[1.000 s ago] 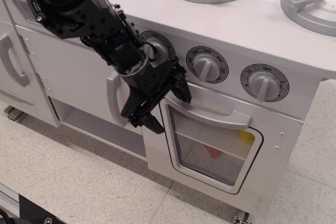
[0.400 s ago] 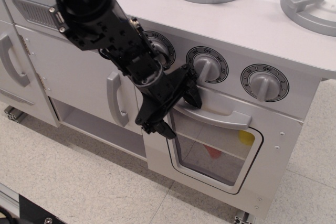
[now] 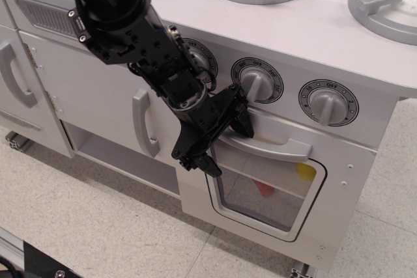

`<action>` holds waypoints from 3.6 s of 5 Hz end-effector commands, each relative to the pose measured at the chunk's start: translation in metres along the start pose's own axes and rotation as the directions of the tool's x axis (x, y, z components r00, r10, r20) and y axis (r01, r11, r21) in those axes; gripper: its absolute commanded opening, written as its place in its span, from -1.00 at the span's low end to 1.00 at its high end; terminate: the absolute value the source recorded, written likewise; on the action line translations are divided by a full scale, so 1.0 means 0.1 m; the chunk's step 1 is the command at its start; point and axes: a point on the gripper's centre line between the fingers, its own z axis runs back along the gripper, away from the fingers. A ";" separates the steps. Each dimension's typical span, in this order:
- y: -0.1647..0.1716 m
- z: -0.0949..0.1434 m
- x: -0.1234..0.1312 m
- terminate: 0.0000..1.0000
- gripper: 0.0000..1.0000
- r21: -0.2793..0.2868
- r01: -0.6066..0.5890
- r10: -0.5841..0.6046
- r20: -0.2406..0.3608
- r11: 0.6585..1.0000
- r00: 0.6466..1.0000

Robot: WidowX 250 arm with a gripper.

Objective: Open oven

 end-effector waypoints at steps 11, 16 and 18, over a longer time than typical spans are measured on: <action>0.32 0.41 0.24 -1.00 1.00 0.321 0.326 -0.405 0.219 0.889 0.888; 0.66 0.38 -1.16 -1.00 1.00 0.200 0.419 -0.401 -0.126 0.886 0.907; 0.67 0.40 -1.44 -1.00 1.00 0.216 0.443 -0.431 -0.104 0.870 0.896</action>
